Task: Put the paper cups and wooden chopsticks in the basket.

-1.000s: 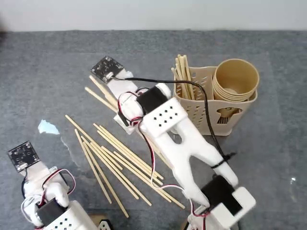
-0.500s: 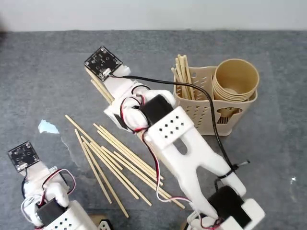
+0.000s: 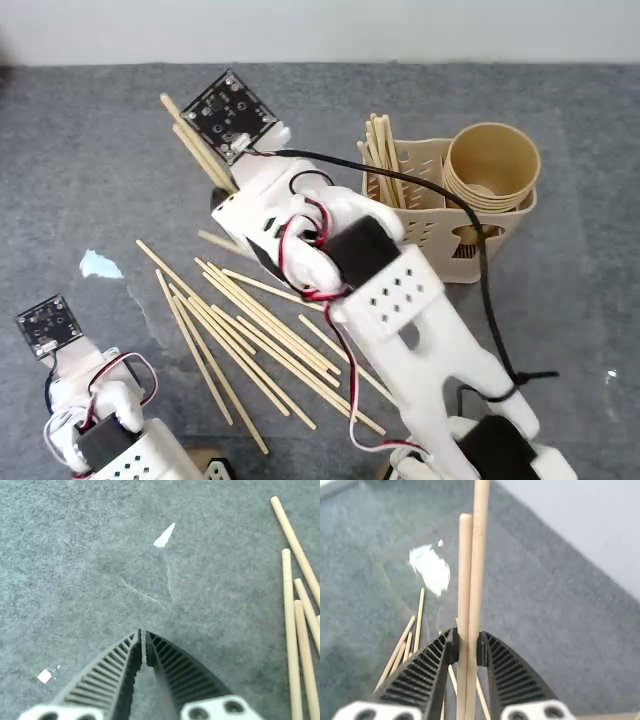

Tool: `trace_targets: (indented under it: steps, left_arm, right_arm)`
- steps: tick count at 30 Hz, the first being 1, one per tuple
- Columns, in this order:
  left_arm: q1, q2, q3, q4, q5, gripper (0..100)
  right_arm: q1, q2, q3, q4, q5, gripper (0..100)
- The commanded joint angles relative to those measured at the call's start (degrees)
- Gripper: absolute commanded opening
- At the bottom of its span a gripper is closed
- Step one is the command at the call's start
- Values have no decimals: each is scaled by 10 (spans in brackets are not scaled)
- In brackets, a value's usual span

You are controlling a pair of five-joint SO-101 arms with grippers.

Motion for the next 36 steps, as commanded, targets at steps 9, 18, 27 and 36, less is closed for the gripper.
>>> trace_targets:
  steps: [9, 18, 27, 36]
  left_arm:
    - [3, -6, -2, -11, -6, 13]
    - [3, -6, -2, -11, -6, 13]
    - [3, -6, -2, -11, -6, 13]
    - [3, -6, -1, -11, -6, 13]
  right_arm:
    - [43, -153, -5, -1, 1, 9]
    - [171, -238, -4, 63, 1, 9]
    - [240, -245, 7, -79, -4, 9]
    - [304, -251, 213, -314, -4, 9]
